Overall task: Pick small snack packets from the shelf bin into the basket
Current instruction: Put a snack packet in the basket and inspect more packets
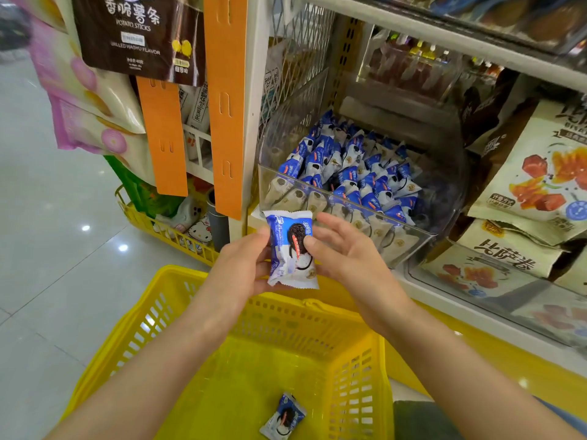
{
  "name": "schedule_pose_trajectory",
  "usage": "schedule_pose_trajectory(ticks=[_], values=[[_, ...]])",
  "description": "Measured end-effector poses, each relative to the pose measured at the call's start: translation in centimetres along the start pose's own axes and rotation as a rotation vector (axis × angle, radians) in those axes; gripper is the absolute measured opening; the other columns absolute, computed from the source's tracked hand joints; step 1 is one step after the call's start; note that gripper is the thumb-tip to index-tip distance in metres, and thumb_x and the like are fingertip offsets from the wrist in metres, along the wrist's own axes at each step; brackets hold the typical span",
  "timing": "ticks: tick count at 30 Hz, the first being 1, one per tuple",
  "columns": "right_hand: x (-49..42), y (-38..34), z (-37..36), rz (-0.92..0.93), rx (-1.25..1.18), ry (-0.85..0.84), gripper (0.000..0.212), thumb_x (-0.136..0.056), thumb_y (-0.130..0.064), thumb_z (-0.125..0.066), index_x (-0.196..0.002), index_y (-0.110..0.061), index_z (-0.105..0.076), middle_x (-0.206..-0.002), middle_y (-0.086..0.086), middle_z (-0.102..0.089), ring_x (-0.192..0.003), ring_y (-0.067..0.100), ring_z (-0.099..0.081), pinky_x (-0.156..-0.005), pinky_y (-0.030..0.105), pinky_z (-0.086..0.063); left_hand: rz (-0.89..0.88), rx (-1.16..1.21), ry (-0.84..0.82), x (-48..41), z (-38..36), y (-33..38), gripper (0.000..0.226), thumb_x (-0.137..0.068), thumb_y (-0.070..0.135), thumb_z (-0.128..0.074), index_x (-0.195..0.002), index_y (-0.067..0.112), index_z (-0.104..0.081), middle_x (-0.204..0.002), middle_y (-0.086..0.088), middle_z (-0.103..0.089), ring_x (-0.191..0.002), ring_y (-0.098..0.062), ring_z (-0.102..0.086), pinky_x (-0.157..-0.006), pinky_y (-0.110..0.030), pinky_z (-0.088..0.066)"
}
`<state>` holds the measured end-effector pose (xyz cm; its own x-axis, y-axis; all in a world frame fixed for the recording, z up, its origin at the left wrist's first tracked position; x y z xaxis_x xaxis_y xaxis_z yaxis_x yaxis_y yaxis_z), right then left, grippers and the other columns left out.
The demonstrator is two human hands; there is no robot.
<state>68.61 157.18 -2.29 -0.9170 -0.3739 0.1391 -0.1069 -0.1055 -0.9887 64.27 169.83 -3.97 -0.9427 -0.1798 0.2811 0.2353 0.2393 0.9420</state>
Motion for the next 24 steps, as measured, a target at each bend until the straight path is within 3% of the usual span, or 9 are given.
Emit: schedule_pose_trajectory(ticks=[2,5,8,13,16,18,21,24], values=[[-0.2,-0.1,0.1,-0.025,-0.026,-0.016,0.034,-0.087,-0.009,-0.059,-0.120,-0.015,-0.056,-0.111,0.005,-0.067,-0.090,0.012,-0.063,-0.081,0.030,-0.053,0.035,0.031,-0.049,-0.1,-0.3,-0.2,0.030,-0.090,0.031,-0.050,-0.070,0.016,-0.066,-0.058,0.003,-0.070,-0.052,-0.007,-0.066,-0.043,-0.021,-0.051],[-0.2,-0.3,0.1,-0.009,-0.005,-0.006,0.010,-0.088,-0.016,-0.060,-0.096,-0.016,-0.066,-0.091,0.002,-0.069,-0.076,0.007,-0.062,-0.065,0.018,-0.052,-0.075,-0.162,-0.150,0.3,-0.4,-0.3,0.011,-0.087,0.023,-0.058,-0.086,0.024,-0.069,-0.076,0.011,-0.073,-0.073,0.001,-0.067,-0.064,-0.015,-0.052],[-0.5,-0.3,0.2,0.043,0.057,0.076,0.006,-0.088,-0.018,-0.059,-0.085,-0.015,-0.064,-0.083,0.005,-0.066,-0.071,0.009,-0.059,-0.055,0.015,-0.050,-0.094,-0.216,-0.146,0.2,-0.3,-0.1,0.014,-0.089,0.016,-0.058,-0.097,0.025,-0.066,-0.090,0.008,-0.073,-0.083,0.000,-0.066,-0.074,-0.014,-0.049],[-0.3,-1.6,0.3,0.207,0.164,0.217,0.014,-0.087,-0.016,-0.061,-0.074,-0.021,-0.063,-0.069,0.000,-0.064,-0.062,0.009,-0.059,-0.048,0.017,-0.047,-0.116,-0.223,-0.139,-0.2,-0.1,1.1,0.026,-0.088,0.014,-0.059,-0.113,0.022,-0.062,-0.104,0.006,-0.070,-0.097,-0.004,-0.064,-0.076,-0.010,-0.048],[-0.6,-2.9,0.5,0.265,0.169,0.234,0.016,-0.090,-0.018,-0.056,-0.076,-0.017,-0.064,-0.072,0.005,-0.067,-0.063,0.010,-0.061,-0.052,0.020,-0.051,-0.117,-0.228,-0.168,-0.6,-0.1,1.6,0.018,-0.089,0.025,-0.057,-0.106,0.029,-0.063,-0.099,0.010,-0.071,-0.089,0.004,-0.064,-0.067,-0.007,-0.045],[-1.0,-4.0,0.7,0.309,0.164,0.210,0.019,-0.094,-0.017,-0.049,-0.084,-0.014,-0.065,-0.076,-0.001,-0.069,-0.067,0.008,-0.064,-0.058,0.018,-0.053,-0.134,-0.219,-0.159,-1.0,0.0,1.9,0.017,-0.089,0.030,-0.056,-0.105,0.031,-0.062,-0.100,0.011,-0.070,-0.087,0.003,-0.063,-0.068,-0.010,-0.044],[-2.9,-5.9,2.4,0.369,0.260,0.256,0.017,-0.094,-0.015,-0.049,-0.092,-0.024,-0.063,-0.080,-0.011,-0.069,-0.077,0.001,-0.065,-0.068,0.013,-0.051,-0.164,-0.159,-0.076,-1.6,0.4,2.6,0.017,-0.088,0.032,-0.056,-0.105,0.032,-0.058,-0.099,0.012,-0.066,-0.083,0.007,-0.061,-0.064,-0.007,-0.044],[-6.9,-6.3,4.9,0.247,0.509,0.275,0.015,-0.092,-0.015,-0.053,-0.090,-0.028,-0.061,-0.090,-0.011,-0.067,-0.085,0.006,-0.062,-0.082,0.020,-0.050,-0.172,-0.048,0.050,-2.2,0.6,3.0,0.010,-0.088,0.031,-0.058,-0.098,0.029,-0.057,-0.099,0.010,-0.066,-0.089,0.000,-0.063,-0.068,-0.014,-0.047]])
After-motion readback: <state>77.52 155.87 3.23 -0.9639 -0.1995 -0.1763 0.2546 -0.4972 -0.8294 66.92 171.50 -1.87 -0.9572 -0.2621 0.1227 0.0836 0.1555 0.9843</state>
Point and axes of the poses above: each hand's wrist, its own x-axis away from the middle knuckle, its own z-axis out of the back of the hand, y = z × x, the point moved 5 cm from there along -x, towards the middle knuckle
